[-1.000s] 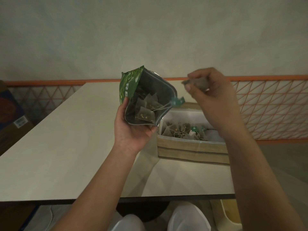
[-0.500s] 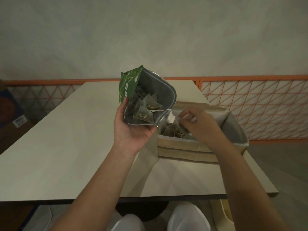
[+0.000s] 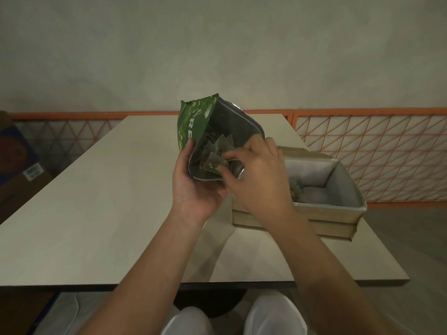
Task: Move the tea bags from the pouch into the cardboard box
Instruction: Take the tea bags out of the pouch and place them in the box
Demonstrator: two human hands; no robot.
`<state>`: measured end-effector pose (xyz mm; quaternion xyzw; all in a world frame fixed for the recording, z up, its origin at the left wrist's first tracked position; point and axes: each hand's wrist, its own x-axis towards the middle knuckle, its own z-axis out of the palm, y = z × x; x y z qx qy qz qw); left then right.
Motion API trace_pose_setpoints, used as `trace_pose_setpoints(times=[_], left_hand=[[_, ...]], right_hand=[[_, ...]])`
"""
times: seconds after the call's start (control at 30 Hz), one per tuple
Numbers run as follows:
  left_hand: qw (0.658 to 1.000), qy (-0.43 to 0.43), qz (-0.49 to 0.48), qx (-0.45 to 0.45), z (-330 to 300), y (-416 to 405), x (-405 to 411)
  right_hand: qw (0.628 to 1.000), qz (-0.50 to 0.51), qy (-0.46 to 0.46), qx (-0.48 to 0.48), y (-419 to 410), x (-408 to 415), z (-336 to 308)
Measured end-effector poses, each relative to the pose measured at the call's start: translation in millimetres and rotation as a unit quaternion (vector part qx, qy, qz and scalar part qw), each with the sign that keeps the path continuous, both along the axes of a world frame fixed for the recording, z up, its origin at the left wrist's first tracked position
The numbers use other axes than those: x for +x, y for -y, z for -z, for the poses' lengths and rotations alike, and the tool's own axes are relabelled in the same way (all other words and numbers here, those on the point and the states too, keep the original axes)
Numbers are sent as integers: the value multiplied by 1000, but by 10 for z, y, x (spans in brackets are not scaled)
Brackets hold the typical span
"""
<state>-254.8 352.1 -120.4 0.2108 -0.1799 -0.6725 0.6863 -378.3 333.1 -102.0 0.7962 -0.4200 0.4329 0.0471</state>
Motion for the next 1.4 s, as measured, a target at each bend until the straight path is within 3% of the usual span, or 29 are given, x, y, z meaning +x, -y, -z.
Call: trace_pose_setpoints(times=[0.1,0.2,0.37,0.5,0.6,0.67,0.83,0.93,1.2,1.3,1.4], left_hand=[[1000,1,-6,17,12,-11,6],[999,-1,-13,29,8,-15,12],[1000,-3,-28,11,-23,4,5],[999,-5,-31,6,-27,52,8],[1000,-15,-27,2,-22,70,17],[999,-29,-17,-5,-18,76,14],[999,-42,-7,-21,-3,89,-6],[999,-41,-2,-26,13,91,-5],[999,-38,13,-30,2,79,-1],[999,-40,6,-23,-11,74,-10],[999,-35,7,-16,-18,75,-17]], right_hand=[[996,66,-62,-9,5,115,47],[997,62,-35,-22,18,124,70],[987,-53,141,58,53,-46,-12],[929,-116,307,171,17,-288,-198],[896,-132,374,199,59,-476,-234],[900,-124,352,223,119,-583,-186],[955,-58,139,254,204,-665,16],[960,-52,89,260,197,-638,86],[944,-65,91,309,209,-602,127],[937,-74,180,289,170,-616,64],[904,-119,265,313,176,-622,12]])
